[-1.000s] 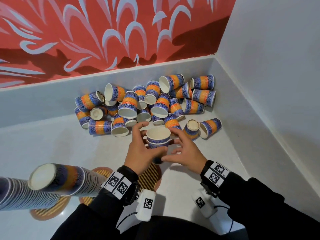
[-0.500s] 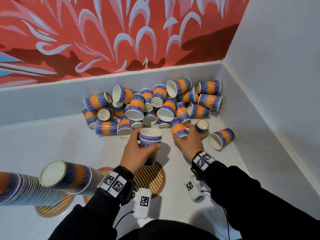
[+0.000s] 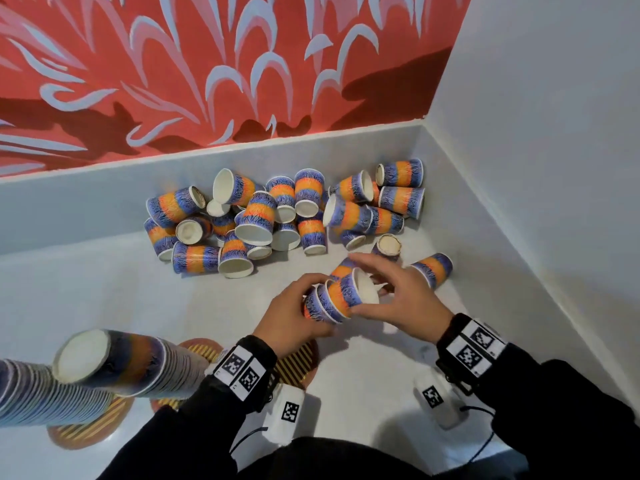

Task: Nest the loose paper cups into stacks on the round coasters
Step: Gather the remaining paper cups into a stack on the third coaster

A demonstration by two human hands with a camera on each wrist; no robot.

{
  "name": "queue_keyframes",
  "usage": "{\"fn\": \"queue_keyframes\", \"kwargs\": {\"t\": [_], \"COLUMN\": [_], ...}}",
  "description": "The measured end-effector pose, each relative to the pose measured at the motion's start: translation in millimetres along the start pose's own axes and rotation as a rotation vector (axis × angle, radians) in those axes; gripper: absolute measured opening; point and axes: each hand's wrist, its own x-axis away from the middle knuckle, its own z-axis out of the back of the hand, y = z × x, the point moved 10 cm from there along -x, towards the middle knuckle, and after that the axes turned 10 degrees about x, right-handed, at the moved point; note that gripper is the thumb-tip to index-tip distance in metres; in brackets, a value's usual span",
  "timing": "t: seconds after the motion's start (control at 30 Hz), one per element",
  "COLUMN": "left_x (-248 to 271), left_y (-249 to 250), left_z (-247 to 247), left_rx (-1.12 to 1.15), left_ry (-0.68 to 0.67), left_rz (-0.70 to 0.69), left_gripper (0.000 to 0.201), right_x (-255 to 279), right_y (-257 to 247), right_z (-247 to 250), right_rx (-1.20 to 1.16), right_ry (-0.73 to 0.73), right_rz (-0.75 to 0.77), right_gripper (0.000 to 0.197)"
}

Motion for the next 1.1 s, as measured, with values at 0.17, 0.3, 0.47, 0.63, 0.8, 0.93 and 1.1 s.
{"fn": "queue_keyframes", "kwargs": {"t": [0.17,0.3,0.47,0.63,0.8,0.93,1.1], "left_x": [3.8,7.4,7.7,7.5,5.6,12.7,24.0], "left_y": [8.3,4.3,7.2,18.1,17.1,22.1,61.4], "left_z": [-16.0,-9.8,0.3,11.2,20.0,22.3,34.2], "left_rx": [0.101,0.192,0.286,0.283,0.313,0.430,0.438], "left_ry": [-0.050,-0.023,0.020,0.073,0.166,0.240,0.294], "left_rz": [-0.019,0.008,0.035,0.011,0.007,-0.044,-0.265], "left_gripper": [0.076,0.082,0.072,0.069,0.075,0.074,0.080], "right_x": [-0.3,-12.4,-11.7,-1.2,19.5,23.5,22.5], "right_y": [-6.5,50.1,132.2,105.9,89.8,80.6,46.9], "right_z": [11.5,77.7,55.2,55.8,27.7,8.5,-4.3], "right_rx": [-0.089,0.466,1.153,0.822,0.191,0.119,0.150], "right_ry": [0.040,0.298,-0.187,0.037,0.129,0.171,0.148], "right_rz": [0.020,-0.136,-0.273,-0.284,-0.264,-0.193,-0.091], "right_gripper": [0.084,0.060,0.092,0.053,0.063,0.071,0.072]}}
